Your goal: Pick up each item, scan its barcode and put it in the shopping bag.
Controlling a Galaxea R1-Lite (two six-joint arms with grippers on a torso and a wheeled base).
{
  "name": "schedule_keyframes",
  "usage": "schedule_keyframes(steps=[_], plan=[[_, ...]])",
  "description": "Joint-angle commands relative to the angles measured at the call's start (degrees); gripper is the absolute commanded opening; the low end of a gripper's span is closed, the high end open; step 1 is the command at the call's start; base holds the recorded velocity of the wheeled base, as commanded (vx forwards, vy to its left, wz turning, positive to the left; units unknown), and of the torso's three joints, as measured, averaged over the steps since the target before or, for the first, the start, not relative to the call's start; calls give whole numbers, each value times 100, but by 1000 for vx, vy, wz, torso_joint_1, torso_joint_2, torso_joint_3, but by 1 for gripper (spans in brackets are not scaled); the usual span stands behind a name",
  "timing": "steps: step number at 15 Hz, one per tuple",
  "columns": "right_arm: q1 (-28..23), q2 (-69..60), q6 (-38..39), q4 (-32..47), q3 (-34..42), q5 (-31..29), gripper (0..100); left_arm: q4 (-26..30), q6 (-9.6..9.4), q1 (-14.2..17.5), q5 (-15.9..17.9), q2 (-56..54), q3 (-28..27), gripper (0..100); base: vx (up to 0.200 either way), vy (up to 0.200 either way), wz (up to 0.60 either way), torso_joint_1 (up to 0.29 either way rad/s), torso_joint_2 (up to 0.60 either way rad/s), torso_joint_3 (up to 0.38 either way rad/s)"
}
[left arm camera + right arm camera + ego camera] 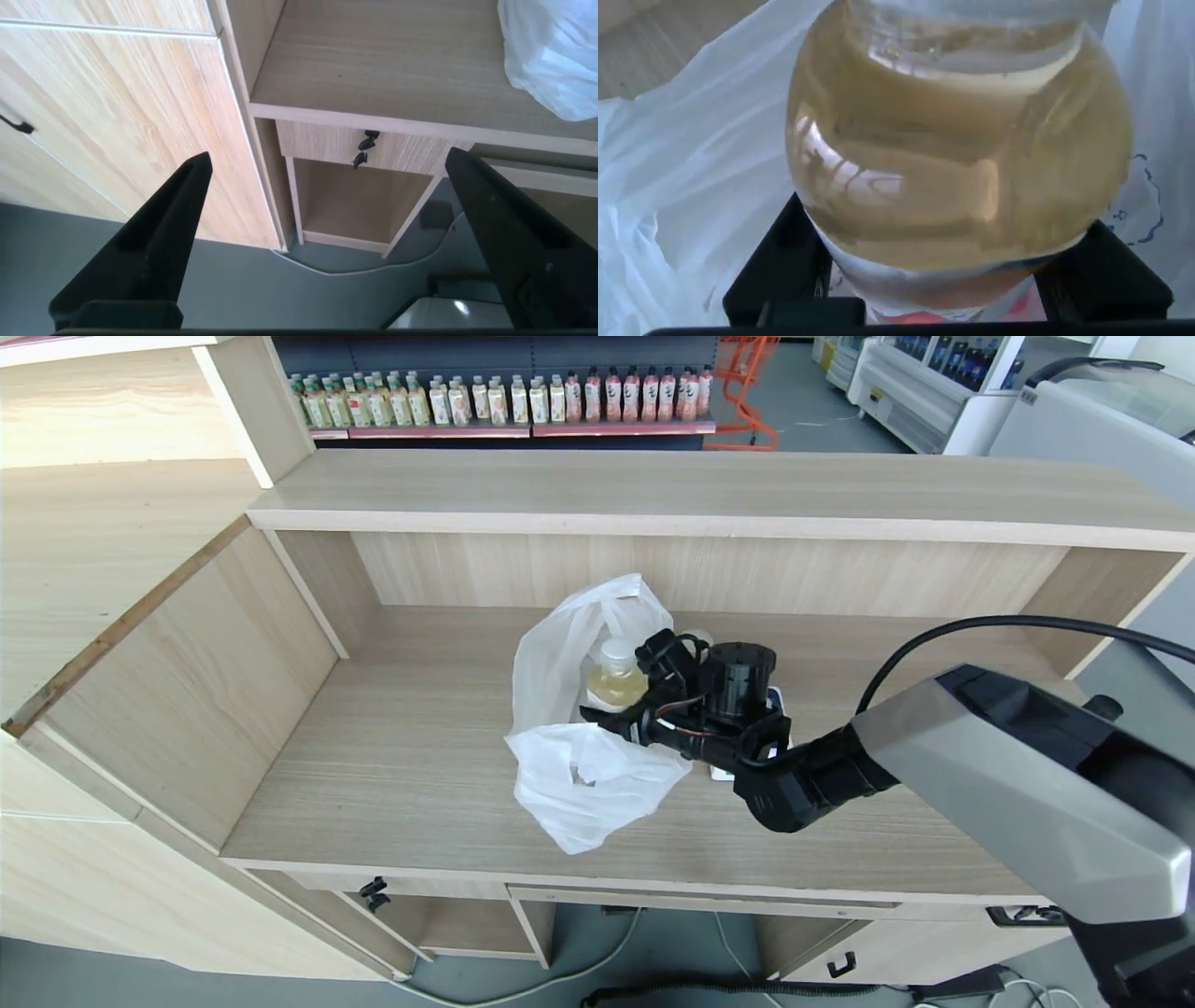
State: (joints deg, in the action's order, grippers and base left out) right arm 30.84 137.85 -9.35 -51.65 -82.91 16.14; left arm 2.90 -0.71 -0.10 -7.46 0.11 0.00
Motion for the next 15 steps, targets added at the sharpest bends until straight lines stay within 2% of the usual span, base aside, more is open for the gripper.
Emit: schedule_keyframes(steps=[1,5,8,9,12,15], plan=[[-17,-83,126,32,-15,12,100,0,0,1,-1,-2,0,100,0,0,0,0,0,0],[-105,-1155,1585,94,644,38,100,0,0,1,-1,-2,0,100,0,0,0,0,0,0],[-474,-3045,2139,296,2358,443,100,0,0,1,-1,-2,0,100,0,0,0,0,0,0],[-527,-3660,2499,401,2683,530,100,0,0,1,-1,-2,0,100,0,0,0,0,0,0],[-1010,-4478,2464,1210,2798,522,100,0,0,1,-1,-2,0,100,0,0,0,0,0,0],[-1230,-4627,2385,1359,3061,513,100,0,0,1,-1,-2,0,100,0,0,0,0,0,0]])
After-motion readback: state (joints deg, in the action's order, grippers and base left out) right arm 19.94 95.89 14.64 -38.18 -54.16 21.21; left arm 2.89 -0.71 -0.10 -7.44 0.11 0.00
